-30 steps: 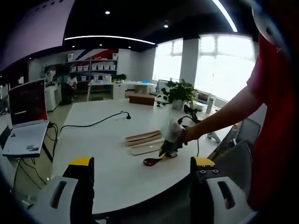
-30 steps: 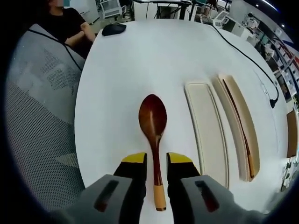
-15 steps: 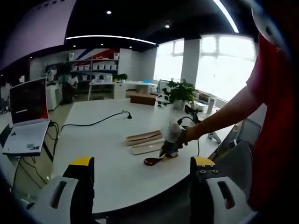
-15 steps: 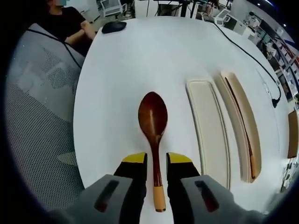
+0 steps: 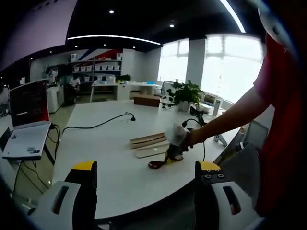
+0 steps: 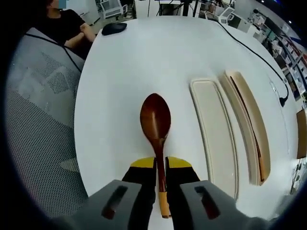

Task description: Arrange the utensils inside the cutlery case until each visible utensil rests in its matching compartment.

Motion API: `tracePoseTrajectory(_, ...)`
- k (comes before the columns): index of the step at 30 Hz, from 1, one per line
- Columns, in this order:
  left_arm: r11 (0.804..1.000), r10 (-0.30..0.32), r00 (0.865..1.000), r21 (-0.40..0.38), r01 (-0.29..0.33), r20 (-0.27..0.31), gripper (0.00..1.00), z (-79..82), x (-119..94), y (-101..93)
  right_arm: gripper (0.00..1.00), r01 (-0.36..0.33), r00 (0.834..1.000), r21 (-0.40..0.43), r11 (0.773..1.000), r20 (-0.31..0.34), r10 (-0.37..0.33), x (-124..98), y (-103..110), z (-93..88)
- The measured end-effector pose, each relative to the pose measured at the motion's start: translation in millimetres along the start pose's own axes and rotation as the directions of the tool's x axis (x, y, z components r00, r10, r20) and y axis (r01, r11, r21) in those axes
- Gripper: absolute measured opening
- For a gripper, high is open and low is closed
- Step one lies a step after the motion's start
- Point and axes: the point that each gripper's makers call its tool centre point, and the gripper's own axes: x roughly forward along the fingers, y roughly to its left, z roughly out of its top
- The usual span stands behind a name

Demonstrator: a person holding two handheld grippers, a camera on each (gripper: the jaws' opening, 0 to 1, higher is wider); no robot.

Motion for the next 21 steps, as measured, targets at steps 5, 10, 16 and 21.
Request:
tracePoseTrajectory(5, 1.0, 0.002, 1.0, 0.001, -0.002, 0.0, 0.86, -0.2, 0.0, 0.5, 0.02, -0.001, 1.0, -0.026, 1.0, -0.005, 0.001, -0.5, 0.4, 1.0)
tracePoseTrajectory(10, 1.0, 0.0, 1.0, 0.002, 0.0, -0.001, 0.86, -1.0, 0.0, -0.2, 0.01, -0.016, 1.0, -0.009, 1.0, 0.002, 0.016, -2.0, 1.2, 1.5)
tracePoseTrajectory(16, 1.0, 0.003, 1.0, 0.002, -0.003, -0.001, 0.86, -1.8, -1.9, 0.2, 0.01, -0.013, 1.0, -0.023, 1.0, 0.0, 0.013, -2.5, 2.8, 1.8)
tracePoseTrajectory(21, 1.0, 0.009, 1.0, 0.004, -0.009, 0.001, 0.86, -1.3, -3.6, 1.0, 0.01, -0.018, 1.0, -0.016, 1.0, 0.002, 0.018, -3.8, 4.7, 2.6)
